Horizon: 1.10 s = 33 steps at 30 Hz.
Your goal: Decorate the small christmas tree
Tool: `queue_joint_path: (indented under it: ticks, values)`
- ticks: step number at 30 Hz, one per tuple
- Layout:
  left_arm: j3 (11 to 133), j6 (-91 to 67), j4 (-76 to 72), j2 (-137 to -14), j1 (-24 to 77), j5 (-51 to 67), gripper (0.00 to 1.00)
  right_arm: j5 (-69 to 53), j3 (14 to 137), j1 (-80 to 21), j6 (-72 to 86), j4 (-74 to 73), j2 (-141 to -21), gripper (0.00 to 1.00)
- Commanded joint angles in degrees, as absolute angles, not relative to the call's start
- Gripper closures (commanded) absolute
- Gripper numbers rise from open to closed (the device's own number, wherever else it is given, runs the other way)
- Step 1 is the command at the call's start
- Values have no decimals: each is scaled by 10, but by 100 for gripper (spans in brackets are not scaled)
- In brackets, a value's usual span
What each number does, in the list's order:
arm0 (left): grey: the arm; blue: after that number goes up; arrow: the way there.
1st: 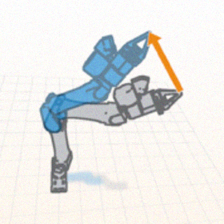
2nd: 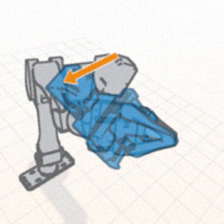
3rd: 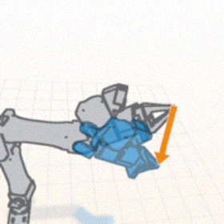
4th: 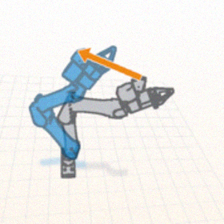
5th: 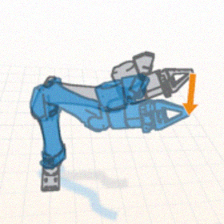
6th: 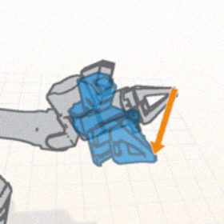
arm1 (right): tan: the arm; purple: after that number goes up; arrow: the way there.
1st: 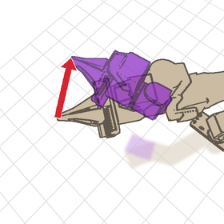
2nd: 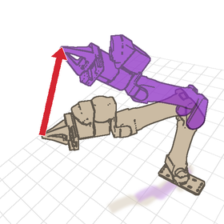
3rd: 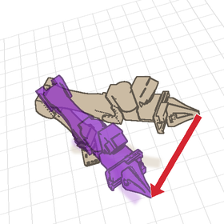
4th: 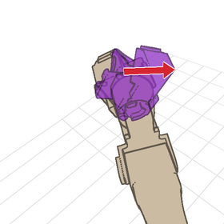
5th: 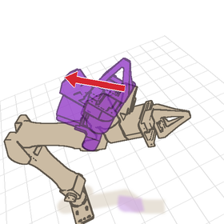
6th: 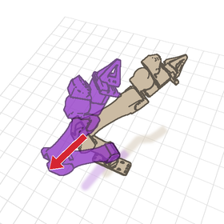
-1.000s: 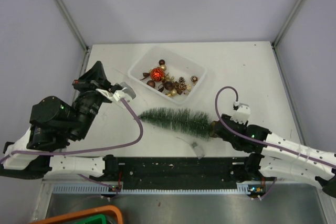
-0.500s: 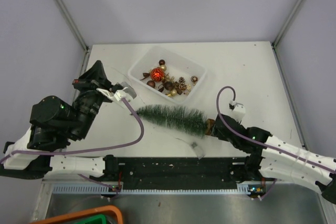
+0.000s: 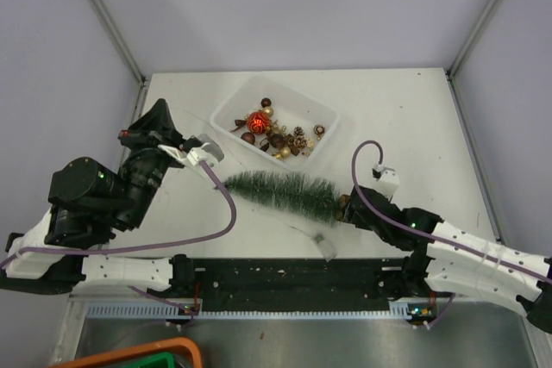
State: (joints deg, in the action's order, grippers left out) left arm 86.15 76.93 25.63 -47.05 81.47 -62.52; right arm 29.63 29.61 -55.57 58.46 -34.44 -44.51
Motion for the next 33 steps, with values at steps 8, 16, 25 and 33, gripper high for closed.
queue_joint_path:
  ticks: [8, 16, 25, 33]
  values:
    - [889, 793, 209, -483, 813, -635, 100, 334, 265, -548, 543, -235, -490, 54]
    - [898, 804, 192, -498, 813, -621, 100, 338, 263, -550, 534, -173, -550, 90]
    - [924, 818, 180, -528, 814, -590, 100, 371, 315, -612, 548, -183, -591, 100]
    - [956, 874, 149, -555, 813, -572, 100, 416, 341, -703, 587, -216, -655, 100]
